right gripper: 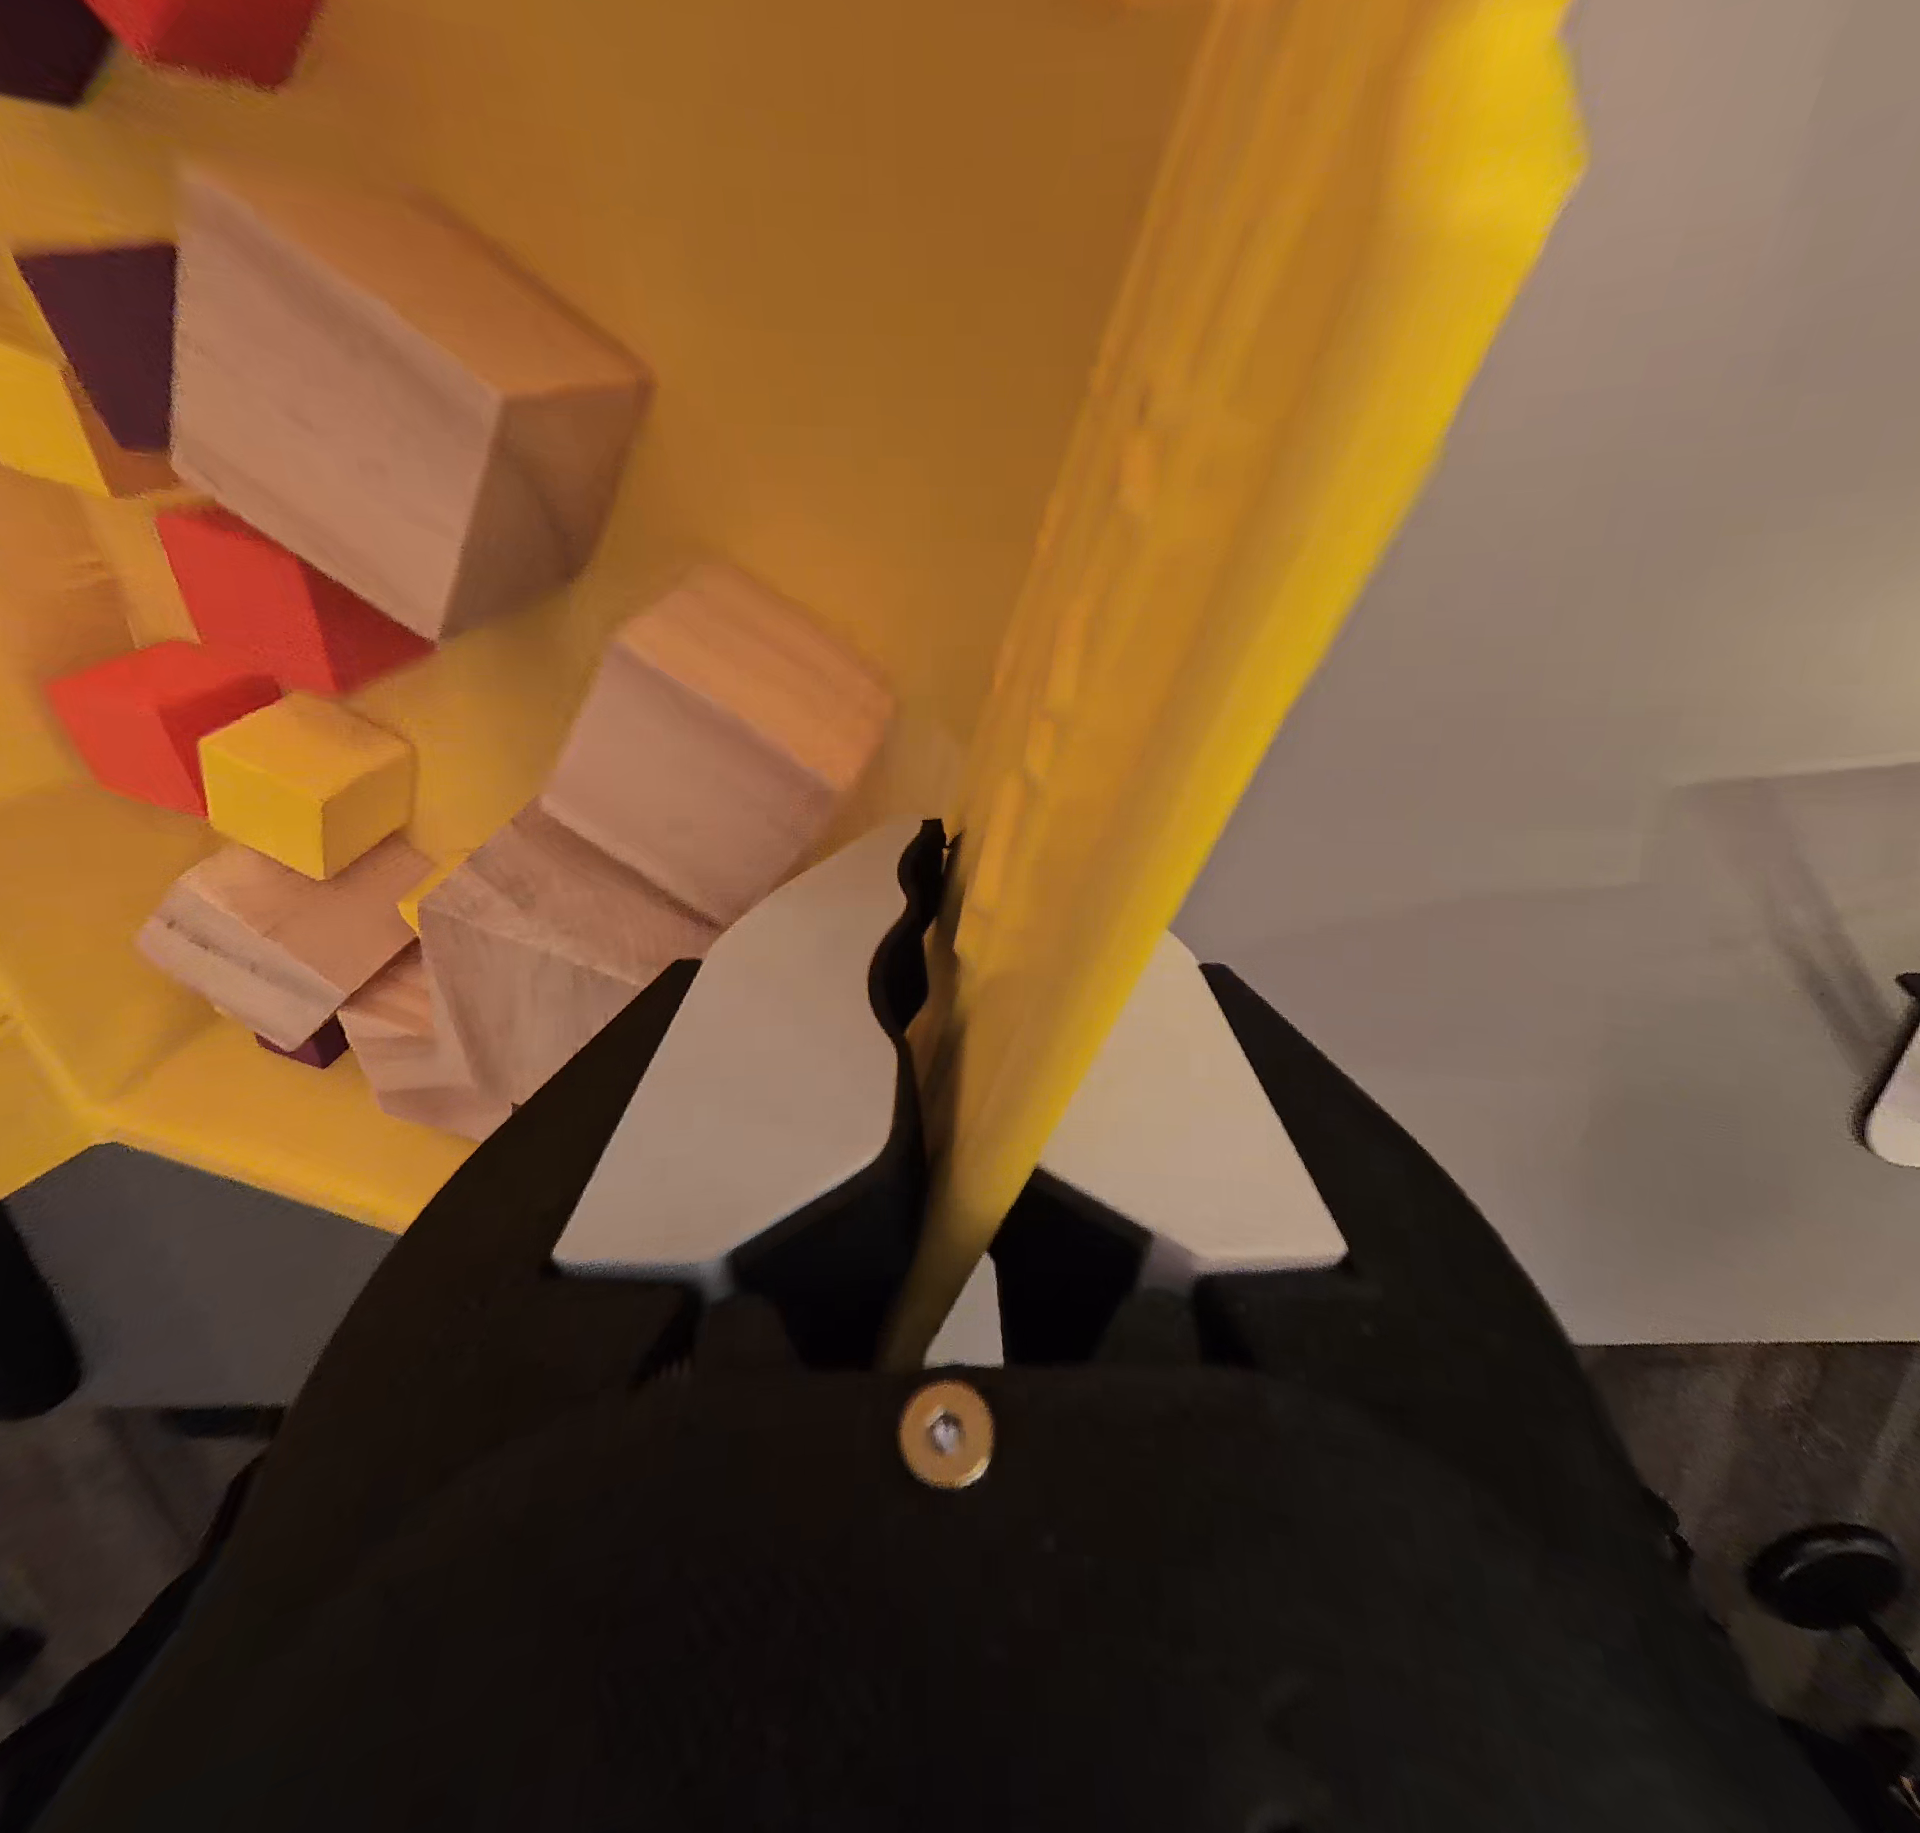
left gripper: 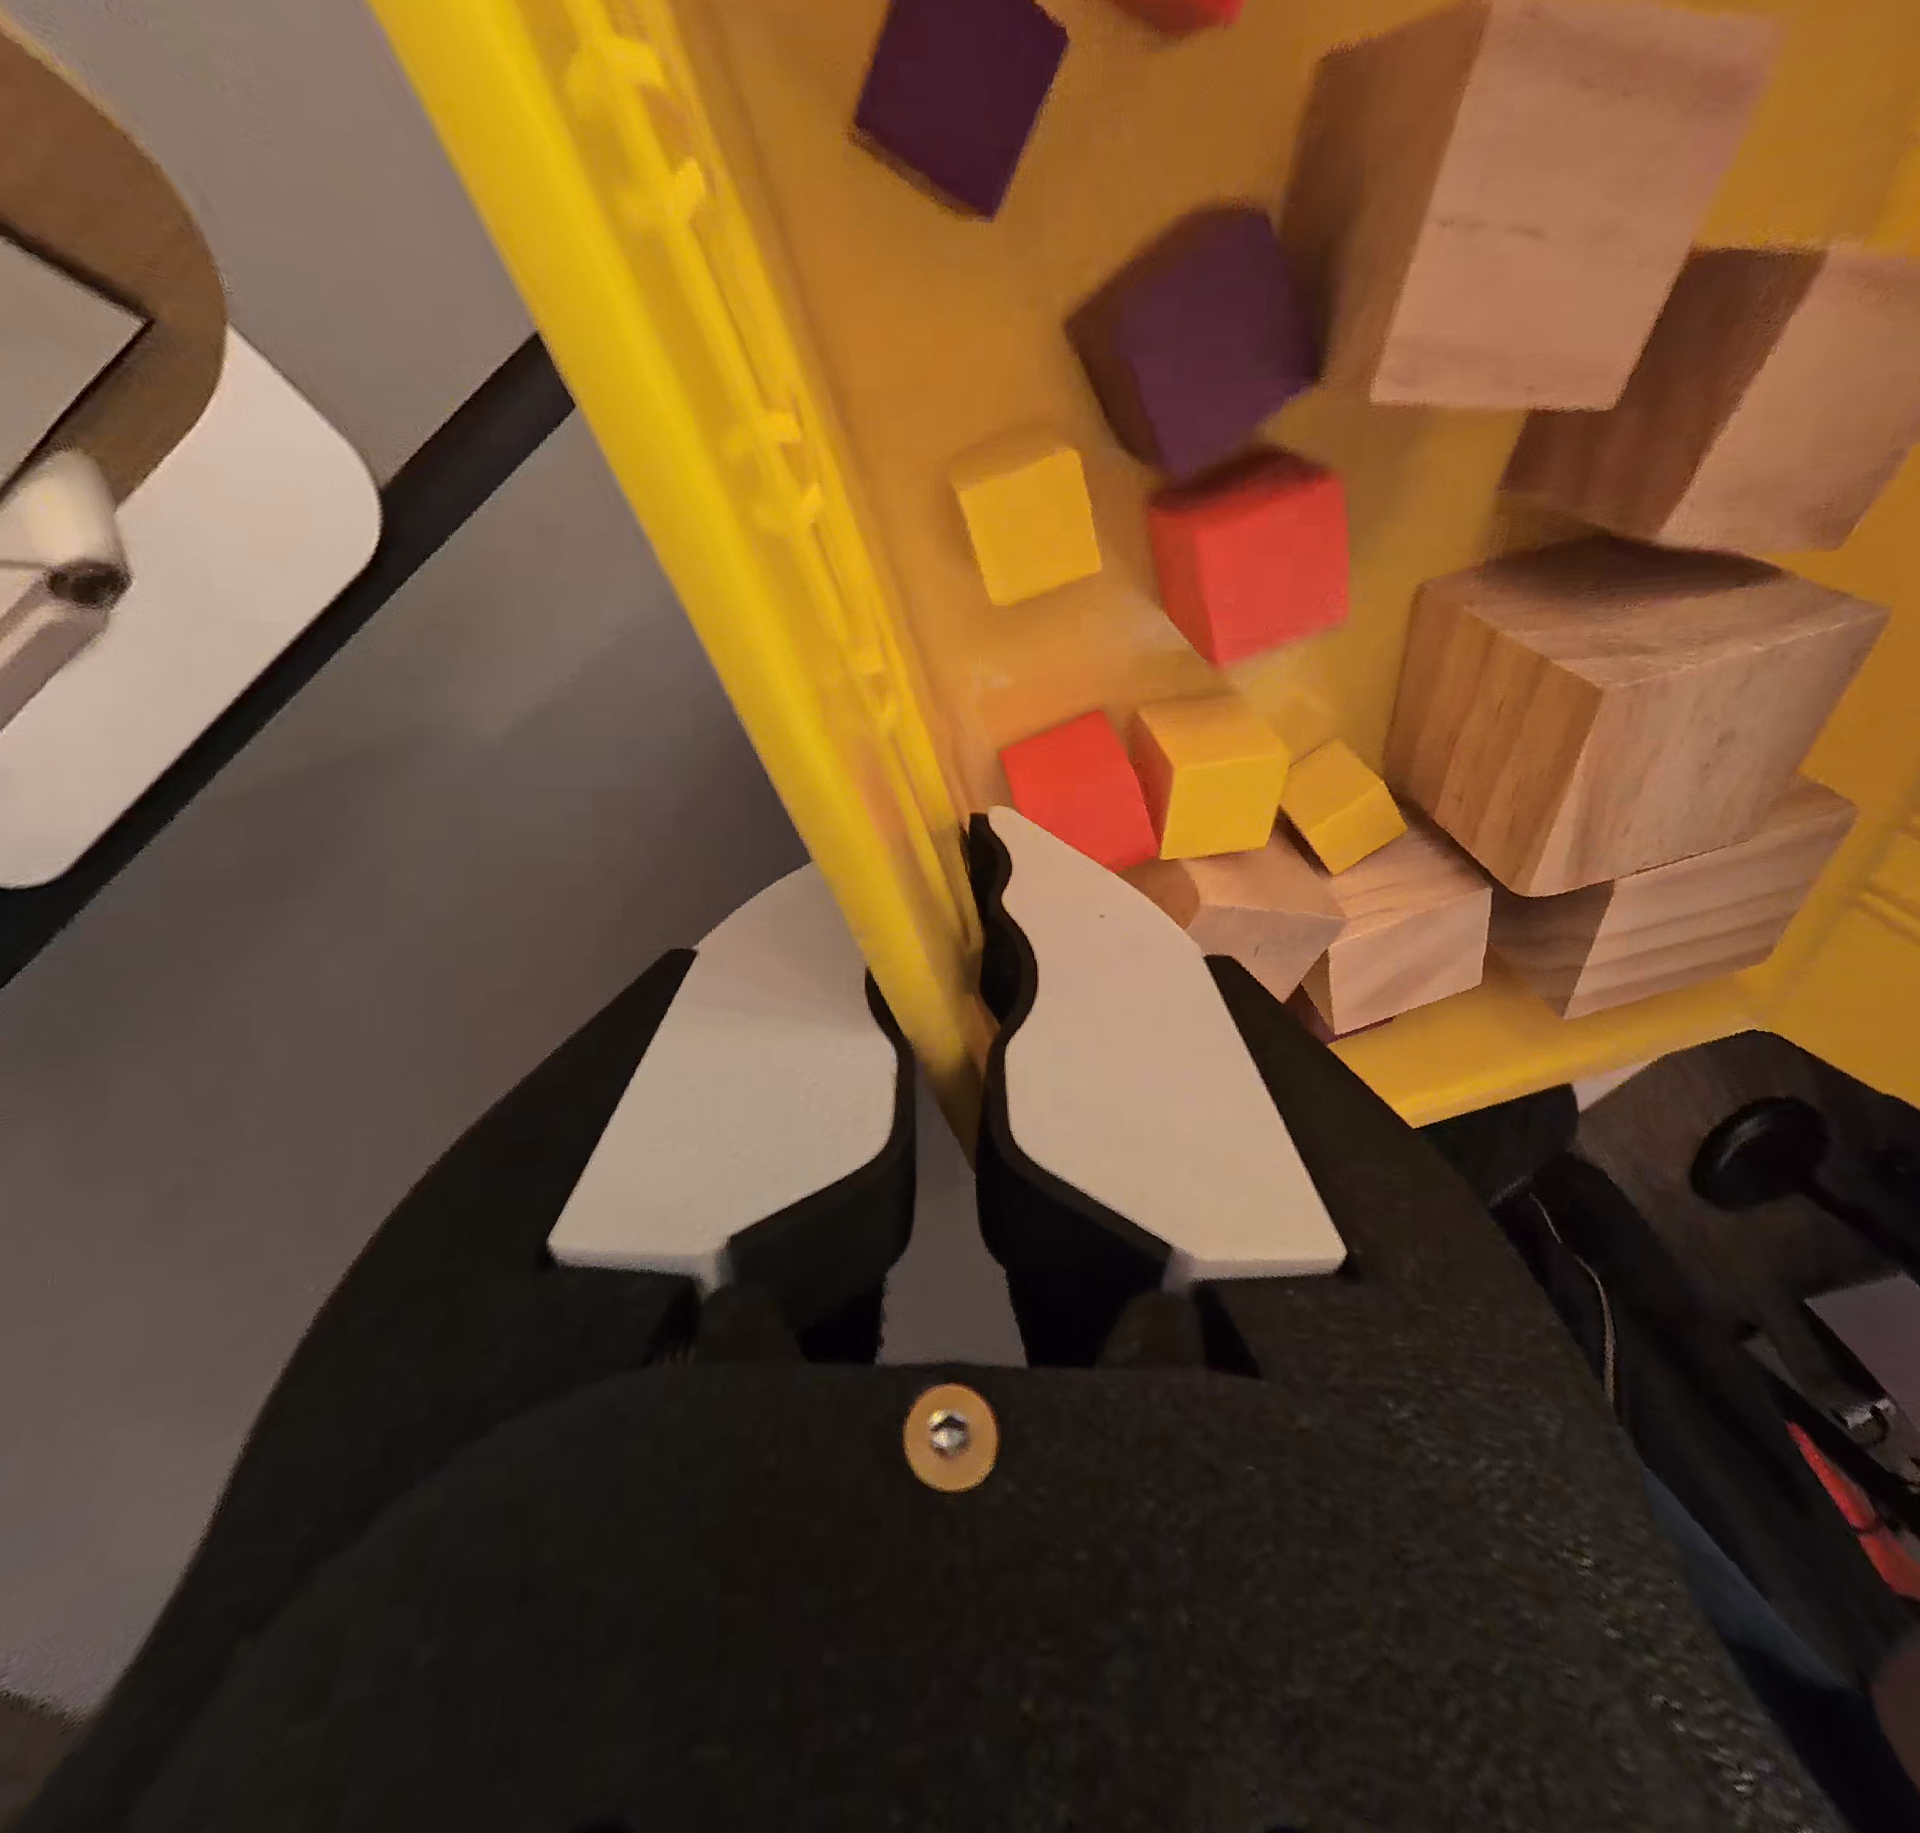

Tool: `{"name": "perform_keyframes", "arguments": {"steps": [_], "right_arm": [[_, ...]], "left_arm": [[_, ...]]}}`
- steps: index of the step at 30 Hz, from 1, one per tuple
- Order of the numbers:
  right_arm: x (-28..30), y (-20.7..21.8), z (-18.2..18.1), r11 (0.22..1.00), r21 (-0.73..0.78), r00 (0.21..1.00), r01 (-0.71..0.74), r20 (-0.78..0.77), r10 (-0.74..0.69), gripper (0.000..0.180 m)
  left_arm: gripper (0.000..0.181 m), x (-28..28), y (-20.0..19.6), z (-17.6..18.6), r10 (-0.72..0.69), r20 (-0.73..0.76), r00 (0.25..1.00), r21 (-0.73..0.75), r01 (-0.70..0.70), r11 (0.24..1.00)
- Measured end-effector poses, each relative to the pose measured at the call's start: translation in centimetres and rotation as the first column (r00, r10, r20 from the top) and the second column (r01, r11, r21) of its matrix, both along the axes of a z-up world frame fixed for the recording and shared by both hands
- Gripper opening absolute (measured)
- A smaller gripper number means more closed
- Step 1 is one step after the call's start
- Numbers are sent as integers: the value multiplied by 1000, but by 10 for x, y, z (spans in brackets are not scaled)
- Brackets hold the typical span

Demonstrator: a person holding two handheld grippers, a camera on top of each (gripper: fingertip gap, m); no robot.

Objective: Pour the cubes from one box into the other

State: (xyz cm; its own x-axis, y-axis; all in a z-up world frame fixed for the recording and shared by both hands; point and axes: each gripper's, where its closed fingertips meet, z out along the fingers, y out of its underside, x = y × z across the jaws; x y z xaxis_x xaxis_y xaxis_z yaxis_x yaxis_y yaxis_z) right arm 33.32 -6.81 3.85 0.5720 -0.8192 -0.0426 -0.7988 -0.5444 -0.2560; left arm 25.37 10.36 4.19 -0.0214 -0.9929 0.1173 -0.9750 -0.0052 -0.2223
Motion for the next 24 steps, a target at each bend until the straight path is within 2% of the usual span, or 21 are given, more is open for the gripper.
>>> {"name": "perform_keyframes", "arguments": {"steps": [12,18,24], "right_arm": [[43,10,10,996,64,952,-55,305,33,3],[53,12,46,994,41,837,-99,544,61,3],[49,11,78,994,-14,686,-113,723,88,3]], "left_arm": [[7,34,7,-3,33,276,960,36,-45,998],[7,43,7,9,50,458,887,1,-57,998],[7,49,5,18,56,632,773,-26,-51,998]]}}
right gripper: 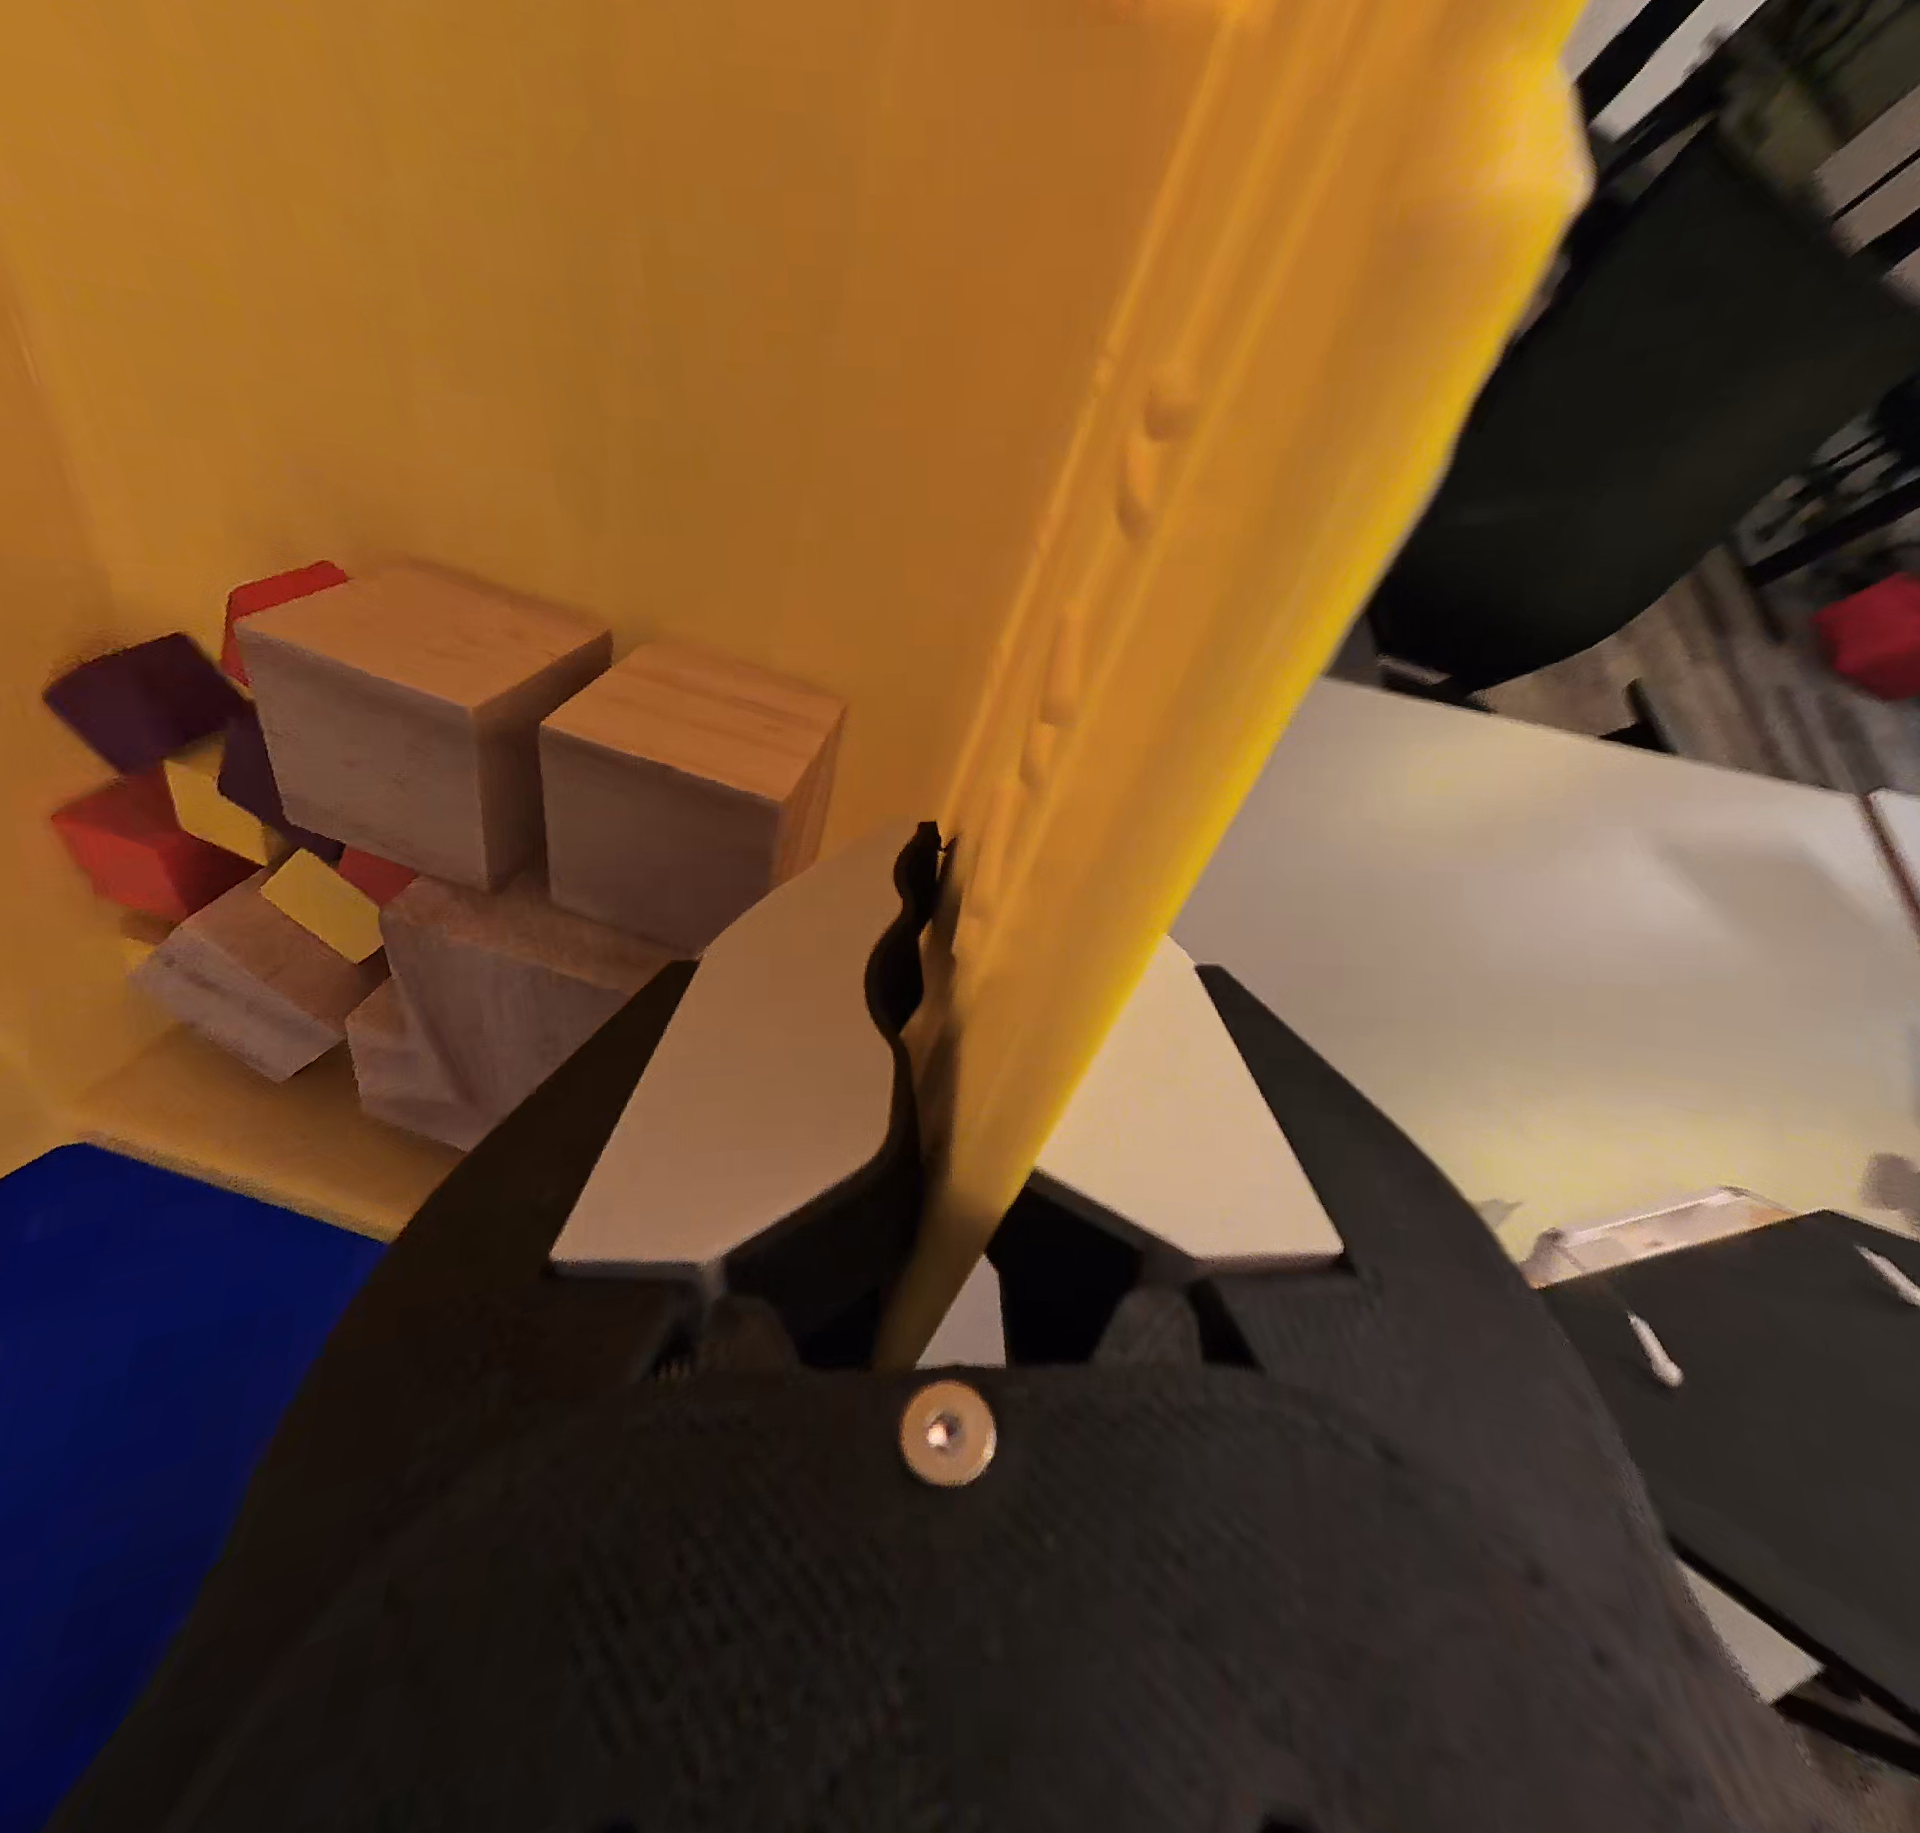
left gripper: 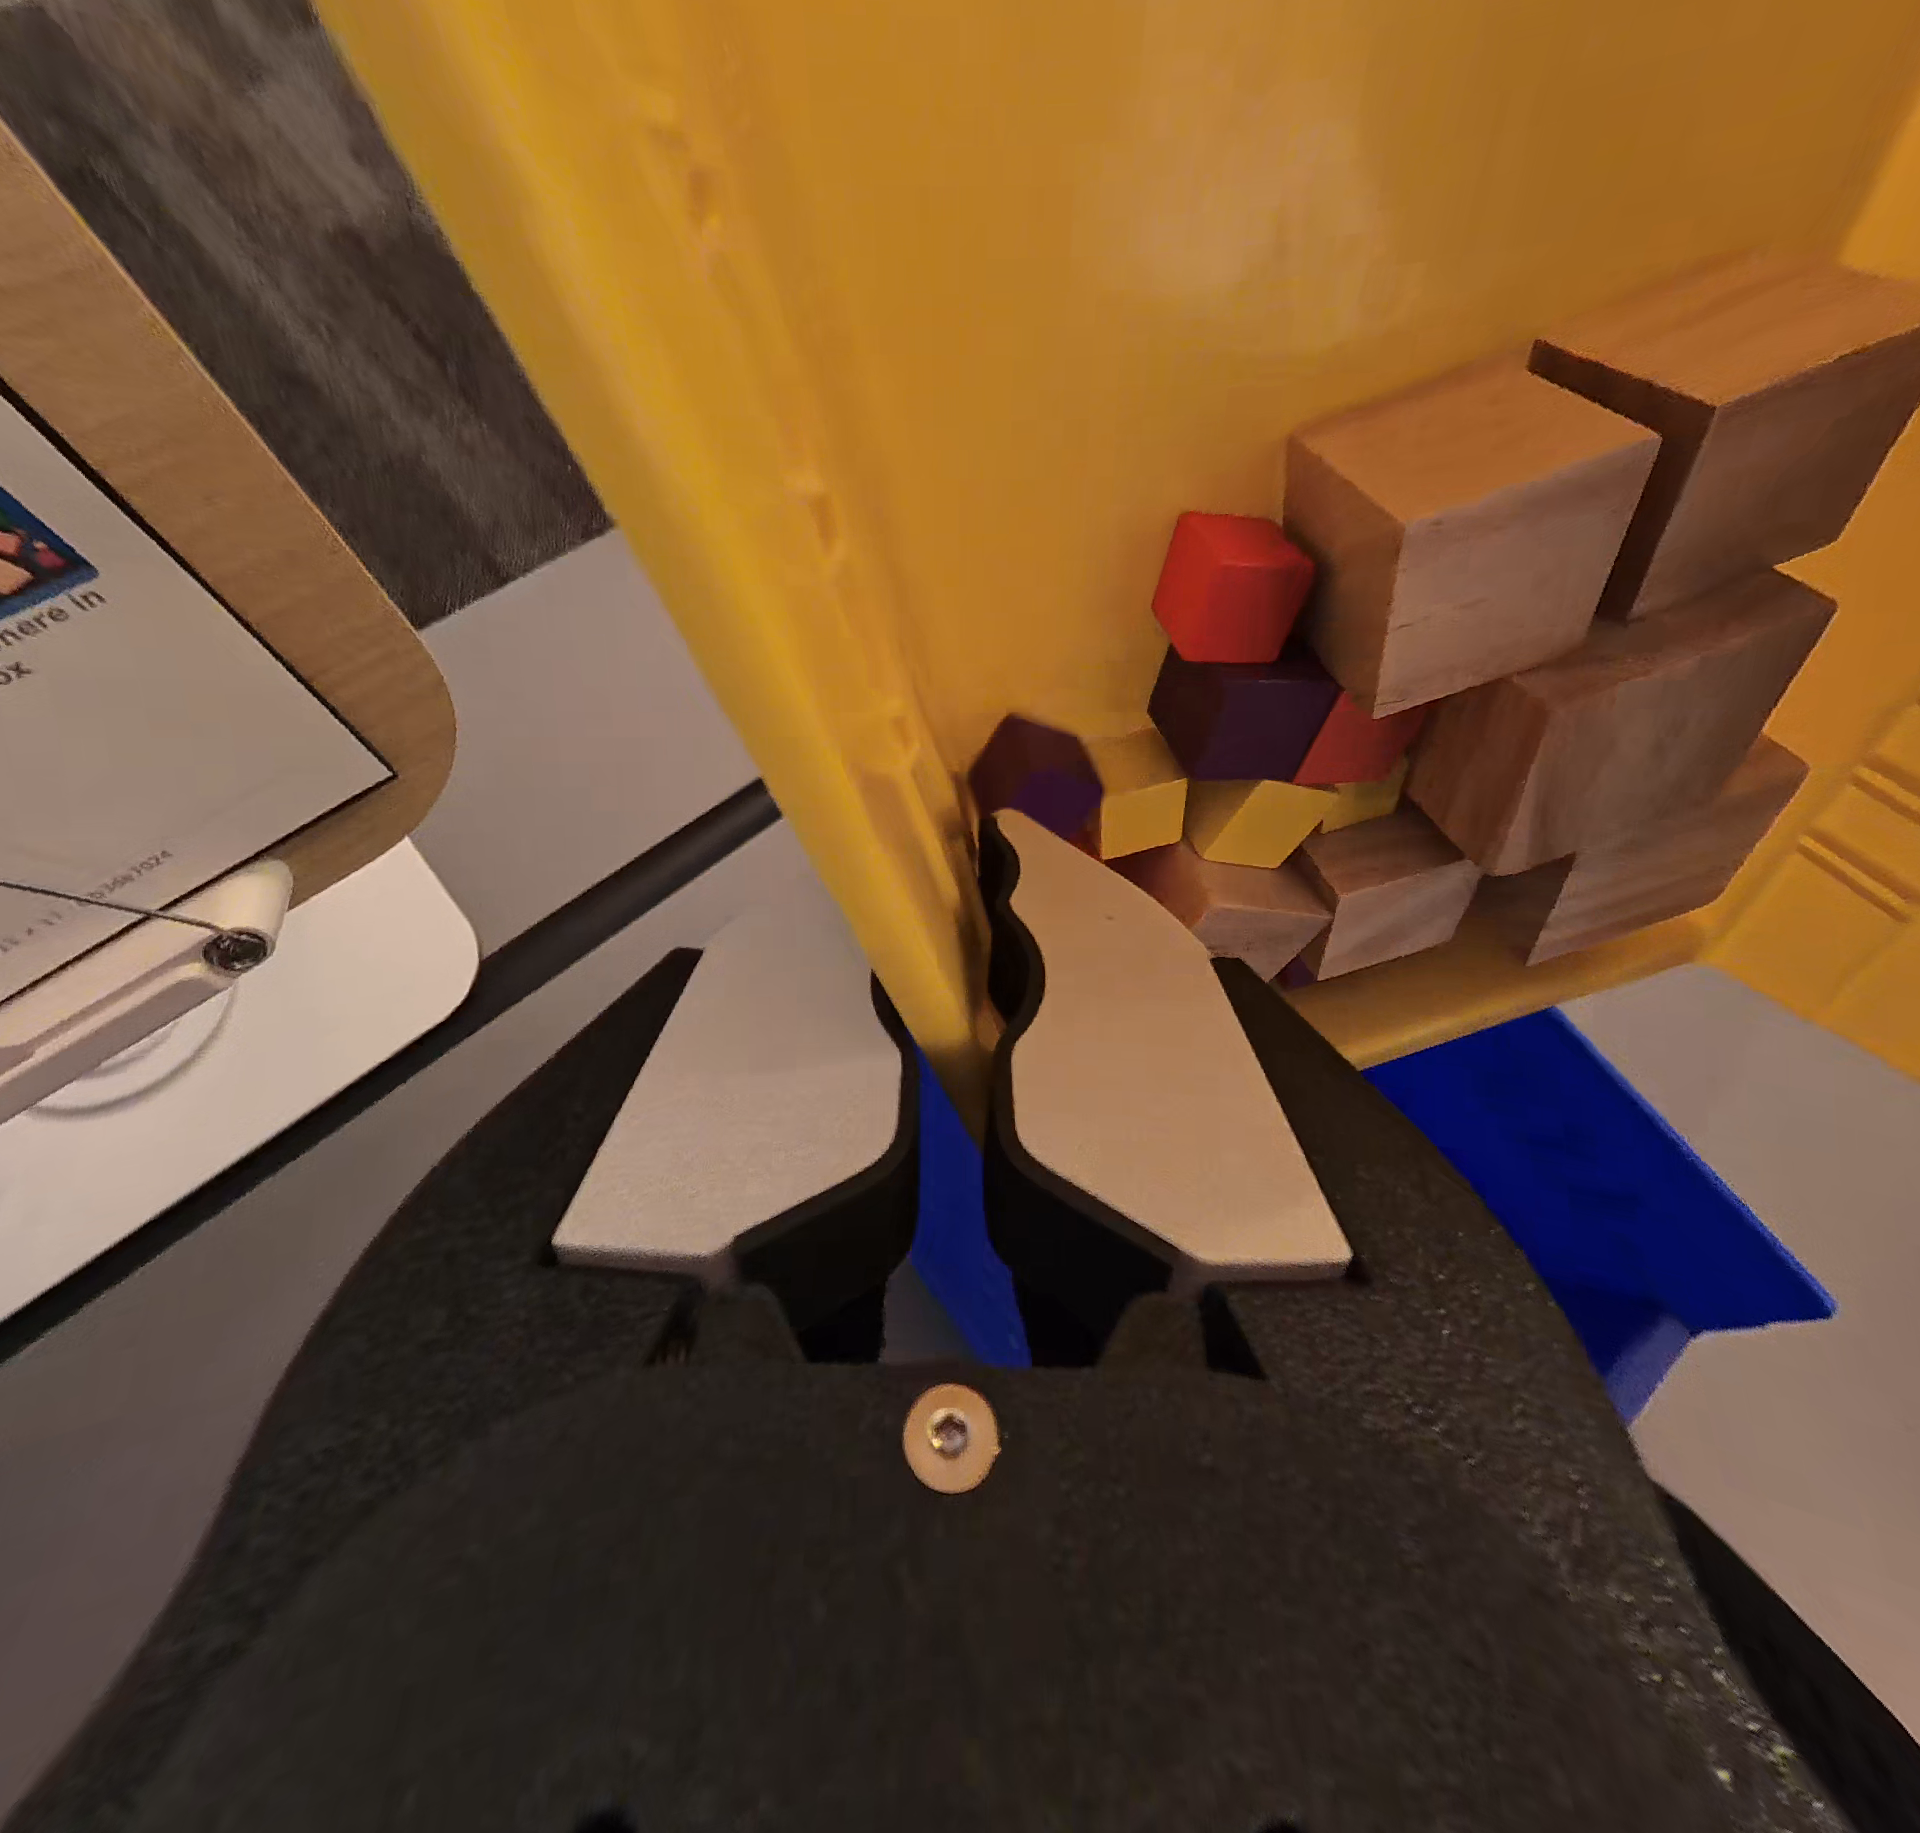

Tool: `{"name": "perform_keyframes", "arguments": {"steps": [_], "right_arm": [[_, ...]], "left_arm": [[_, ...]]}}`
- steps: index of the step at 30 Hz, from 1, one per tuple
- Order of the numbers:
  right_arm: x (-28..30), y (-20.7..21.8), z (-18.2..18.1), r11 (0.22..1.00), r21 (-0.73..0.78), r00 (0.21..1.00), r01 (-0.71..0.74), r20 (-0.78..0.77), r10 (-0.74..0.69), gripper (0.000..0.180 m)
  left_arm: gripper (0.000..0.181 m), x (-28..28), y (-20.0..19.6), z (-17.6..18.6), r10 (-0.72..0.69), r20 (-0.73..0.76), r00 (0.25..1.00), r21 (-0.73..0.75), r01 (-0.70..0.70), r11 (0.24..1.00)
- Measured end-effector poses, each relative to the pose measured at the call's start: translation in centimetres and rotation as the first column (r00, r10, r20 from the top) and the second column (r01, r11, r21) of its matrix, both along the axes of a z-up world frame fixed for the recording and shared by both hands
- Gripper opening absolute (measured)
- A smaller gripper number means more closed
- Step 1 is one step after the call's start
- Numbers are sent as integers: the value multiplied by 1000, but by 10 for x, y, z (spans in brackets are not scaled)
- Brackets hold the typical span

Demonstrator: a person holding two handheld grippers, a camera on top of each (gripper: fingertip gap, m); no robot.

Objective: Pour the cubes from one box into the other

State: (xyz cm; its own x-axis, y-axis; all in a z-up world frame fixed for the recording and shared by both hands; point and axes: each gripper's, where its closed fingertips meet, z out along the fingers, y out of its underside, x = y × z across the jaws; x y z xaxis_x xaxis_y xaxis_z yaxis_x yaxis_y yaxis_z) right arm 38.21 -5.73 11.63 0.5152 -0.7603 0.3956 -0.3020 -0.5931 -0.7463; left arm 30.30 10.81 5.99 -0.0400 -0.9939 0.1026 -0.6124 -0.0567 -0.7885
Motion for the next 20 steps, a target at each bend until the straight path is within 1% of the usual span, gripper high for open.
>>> {"name": "perform_keyframes", "arguments": {"steps": [4,11,16,20], "right_arm": [[-6,-1,13,1000,-10,993,-5,114,6,2],[-14,2,14,1000,-17,982,-17,188,20,2],[-20,4,21,1000,2,962,-28,271,27,2],[-25,5,27,999,2,947,-32,320,29,3]], "left_arm": [[7,0,-3,0,6,83,996,-29,-4,1000],[7,-4,-2,-5,12,143,990,-37,-7,999],[7,-6,0,0,3,246,969,-30,5,1000],[7,-7,0,2,1,291,957,-31,8,999]]}}
